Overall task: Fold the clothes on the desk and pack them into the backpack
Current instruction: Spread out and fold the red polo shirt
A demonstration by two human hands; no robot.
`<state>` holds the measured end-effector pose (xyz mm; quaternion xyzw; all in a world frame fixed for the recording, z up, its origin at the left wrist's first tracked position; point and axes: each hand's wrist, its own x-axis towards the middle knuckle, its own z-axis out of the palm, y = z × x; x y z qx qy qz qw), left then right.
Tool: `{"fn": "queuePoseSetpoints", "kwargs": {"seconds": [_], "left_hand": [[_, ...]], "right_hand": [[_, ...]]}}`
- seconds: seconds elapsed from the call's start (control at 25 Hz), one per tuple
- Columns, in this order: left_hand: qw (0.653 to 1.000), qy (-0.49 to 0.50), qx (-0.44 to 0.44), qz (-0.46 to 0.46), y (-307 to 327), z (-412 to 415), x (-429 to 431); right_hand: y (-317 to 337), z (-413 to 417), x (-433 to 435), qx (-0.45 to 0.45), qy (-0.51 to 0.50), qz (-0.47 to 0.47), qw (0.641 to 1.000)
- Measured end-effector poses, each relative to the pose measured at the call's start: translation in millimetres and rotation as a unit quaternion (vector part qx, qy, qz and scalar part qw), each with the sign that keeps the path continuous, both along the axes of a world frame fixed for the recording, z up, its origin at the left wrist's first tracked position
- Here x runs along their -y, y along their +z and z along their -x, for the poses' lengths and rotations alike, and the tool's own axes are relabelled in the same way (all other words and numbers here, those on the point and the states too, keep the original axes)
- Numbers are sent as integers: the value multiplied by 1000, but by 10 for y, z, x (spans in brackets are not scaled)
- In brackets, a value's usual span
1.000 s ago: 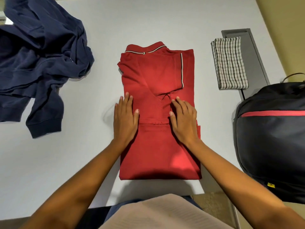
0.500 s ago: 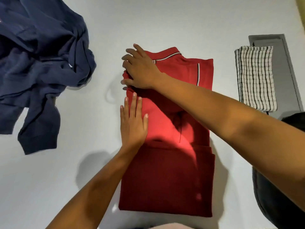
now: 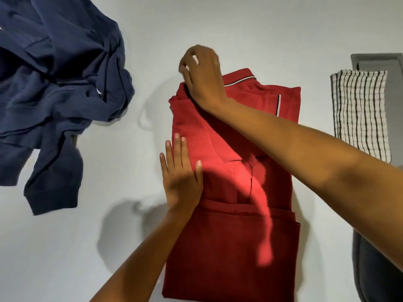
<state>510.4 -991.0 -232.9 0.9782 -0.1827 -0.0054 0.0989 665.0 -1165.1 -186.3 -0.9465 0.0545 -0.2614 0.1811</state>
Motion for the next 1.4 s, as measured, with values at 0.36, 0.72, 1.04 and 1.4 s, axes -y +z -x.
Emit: {"fn": "queuePoseSetpoints", "kwargs": {"seconds": [0.36, 0.72, 1.04, 1.4], "left_hand": [[1000, -18, 10, 3, -45, -21, -16], [999, -28, 6, 18, -72, -42, -16], [981, -119, -75, 134, 197, 105, -320], [974, -1, -172, 148, 332, 777, -880]], "right_hand": [[-565, 472, 38, -129, 149, 212, 957], [-145, 675, 122, -70, 82, -4, 994], [-96, 2840, 66, -134, 17, -72, 988], [-122, 3987, -175, -271, -128, -117, 947]]}}
